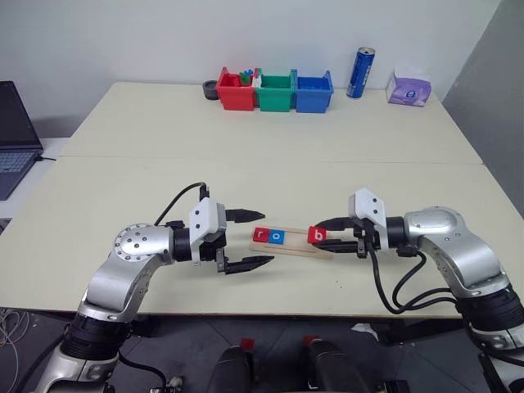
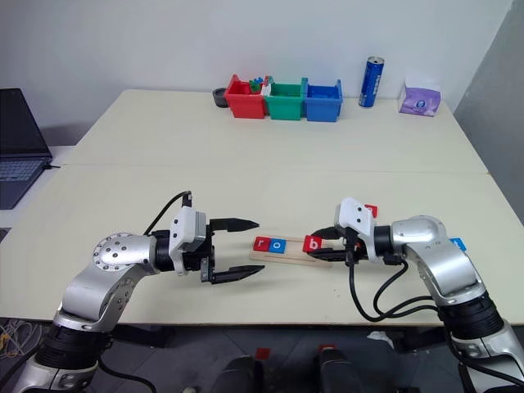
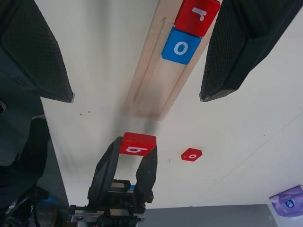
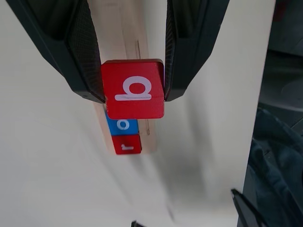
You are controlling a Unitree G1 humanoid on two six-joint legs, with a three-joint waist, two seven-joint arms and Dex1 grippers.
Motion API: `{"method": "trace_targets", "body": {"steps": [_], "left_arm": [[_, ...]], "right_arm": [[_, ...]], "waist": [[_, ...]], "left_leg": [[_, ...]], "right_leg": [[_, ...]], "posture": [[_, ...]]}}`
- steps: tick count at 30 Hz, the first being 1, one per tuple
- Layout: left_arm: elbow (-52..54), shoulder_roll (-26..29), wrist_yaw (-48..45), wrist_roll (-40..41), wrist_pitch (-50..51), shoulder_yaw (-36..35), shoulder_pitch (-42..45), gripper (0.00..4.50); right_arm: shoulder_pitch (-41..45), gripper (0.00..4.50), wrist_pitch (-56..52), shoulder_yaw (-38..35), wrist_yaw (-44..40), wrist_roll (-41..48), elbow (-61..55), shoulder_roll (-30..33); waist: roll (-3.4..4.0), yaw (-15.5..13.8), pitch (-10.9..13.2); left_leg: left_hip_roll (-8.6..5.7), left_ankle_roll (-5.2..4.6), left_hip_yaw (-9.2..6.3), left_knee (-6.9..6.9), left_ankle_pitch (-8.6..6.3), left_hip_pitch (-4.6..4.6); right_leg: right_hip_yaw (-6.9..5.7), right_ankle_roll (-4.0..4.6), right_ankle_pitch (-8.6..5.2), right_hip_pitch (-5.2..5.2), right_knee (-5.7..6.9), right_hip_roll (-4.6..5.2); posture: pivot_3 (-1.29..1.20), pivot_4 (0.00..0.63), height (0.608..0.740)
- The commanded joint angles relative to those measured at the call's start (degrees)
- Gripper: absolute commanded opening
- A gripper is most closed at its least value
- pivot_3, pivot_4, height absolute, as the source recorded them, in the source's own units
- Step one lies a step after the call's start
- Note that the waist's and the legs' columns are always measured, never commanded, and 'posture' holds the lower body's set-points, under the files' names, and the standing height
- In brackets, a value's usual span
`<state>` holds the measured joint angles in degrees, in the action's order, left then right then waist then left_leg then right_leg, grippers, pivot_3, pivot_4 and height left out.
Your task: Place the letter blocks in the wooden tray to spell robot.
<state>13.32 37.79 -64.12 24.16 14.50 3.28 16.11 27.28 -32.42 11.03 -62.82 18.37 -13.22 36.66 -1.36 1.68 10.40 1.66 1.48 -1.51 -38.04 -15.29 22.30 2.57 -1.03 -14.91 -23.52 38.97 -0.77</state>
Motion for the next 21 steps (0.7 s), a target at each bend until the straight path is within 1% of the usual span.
{"method": "trace_targets", "body": {"steps": [1,9,16,21], "left_arm": [[0.01,1.11,0.26,0.48,-1.12,-2.63,0.14,4.50],[-4.20,3.06,-0.53,0.18,-2.73,-5.71,0.01,4.50],[-7.97,5.83,-2.84,0.34,-4.70,-8.67,-3.98,4.50],[-8.81,6.18,-3.28,0.41,-4.89,-8.93,-4.56,4.50]], "right_arm": [[2.27,1.46,-3.16,0.35,2.51,1.24,-2.56,-1.66],[5.18,1.46,-9.92,4.76,10.15,-1.33,-2.23,-6.83],[5.07,1.46,-7.66,9.21,14.10,-5.72,0.96,-10.26],[5.66,1.46,-6.19,10.72,15.72,-8.35,3.73,-11.59]], "waist": [[0.00,0.01,0.00],[0.01,0.04,0.01],[0.02,0.10,0.01],[0.02,0.01,0.01]], "left_leg": [[0.00,0.00,0.00,0.00,0.00,0.00],[0.02,0.00,-0.02,0.03,0.00,0.02],[0.03,0.00,0.00,0.07,0.00,0.09],[0.02,0.00,-0.02,0.05,0.00,0.22]], "right_leg": [[0.00,0.00,0.00,0.00,0.00,0.00],[-0.03,0.03,-0.01,-0.04,0.01,-0.01],[-0.03,0.05,-0.03,-0.13,0.01,0.01],[-0.05,0.06,-0.03,-0.24,0.02,0.01]], "posture": [[0.00,0.150,0.740],[0.00,0.150,0.740],[0.00,0.150,0.740],[0.00,0.150,0.740]]}}
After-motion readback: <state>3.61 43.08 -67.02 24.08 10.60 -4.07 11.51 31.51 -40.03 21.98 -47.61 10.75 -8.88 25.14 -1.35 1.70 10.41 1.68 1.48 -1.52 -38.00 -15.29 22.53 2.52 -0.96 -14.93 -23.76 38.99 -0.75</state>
